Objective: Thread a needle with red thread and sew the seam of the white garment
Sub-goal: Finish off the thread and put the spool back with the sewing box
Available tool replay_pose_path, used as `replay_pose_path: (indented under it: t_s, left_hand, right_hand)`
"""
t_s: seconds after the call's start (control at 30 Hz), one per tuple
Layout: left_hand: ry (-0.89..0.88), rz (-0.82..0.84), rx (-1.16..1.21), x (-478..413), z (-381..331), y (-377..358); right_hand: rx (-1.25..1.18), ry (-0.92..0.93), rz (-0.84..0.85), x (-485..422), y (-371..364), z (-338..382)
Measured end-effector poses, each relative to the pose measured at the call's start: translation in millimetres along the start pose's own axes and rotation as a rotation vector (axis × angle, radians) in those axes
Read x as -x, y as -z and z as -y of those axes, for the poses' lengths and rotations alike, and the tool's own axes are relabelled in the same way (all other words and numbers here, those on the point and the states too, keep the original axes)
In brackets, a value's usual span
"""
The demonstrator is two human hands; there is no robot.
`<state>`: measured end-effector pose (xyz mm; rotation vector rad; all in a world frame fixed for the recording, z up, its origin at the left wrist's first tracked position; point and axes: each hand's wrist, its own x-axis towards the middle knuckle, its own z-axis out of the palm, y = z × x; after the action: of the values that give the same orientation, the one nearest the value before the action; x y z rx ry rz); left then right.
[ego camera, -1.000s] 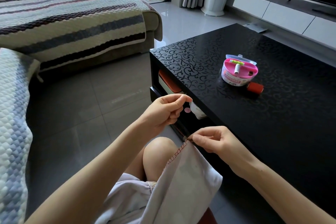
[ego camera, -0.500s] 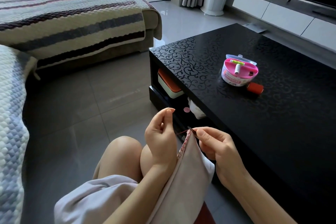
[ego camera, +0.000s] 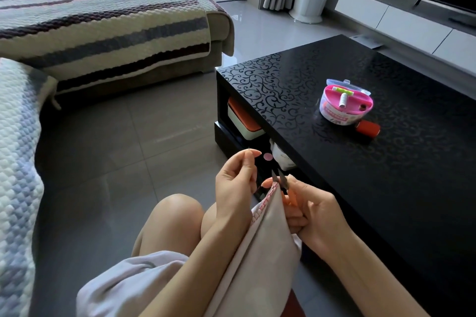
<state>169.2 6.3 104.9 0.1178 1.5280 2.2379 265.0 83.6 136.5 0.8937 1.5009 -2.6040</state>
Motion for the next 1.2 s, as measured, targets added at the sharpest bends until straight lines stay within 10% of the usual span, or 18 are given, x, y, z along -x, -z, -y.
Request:
replay_pose_path:
  t_s: [1.2]
  left_hand:
    - [0.107,0.038,0.048,-19.0,2.0,0.9]
  right_hand:
    - [0.156,0.125,0.192,-5.6,43.4,46.9]
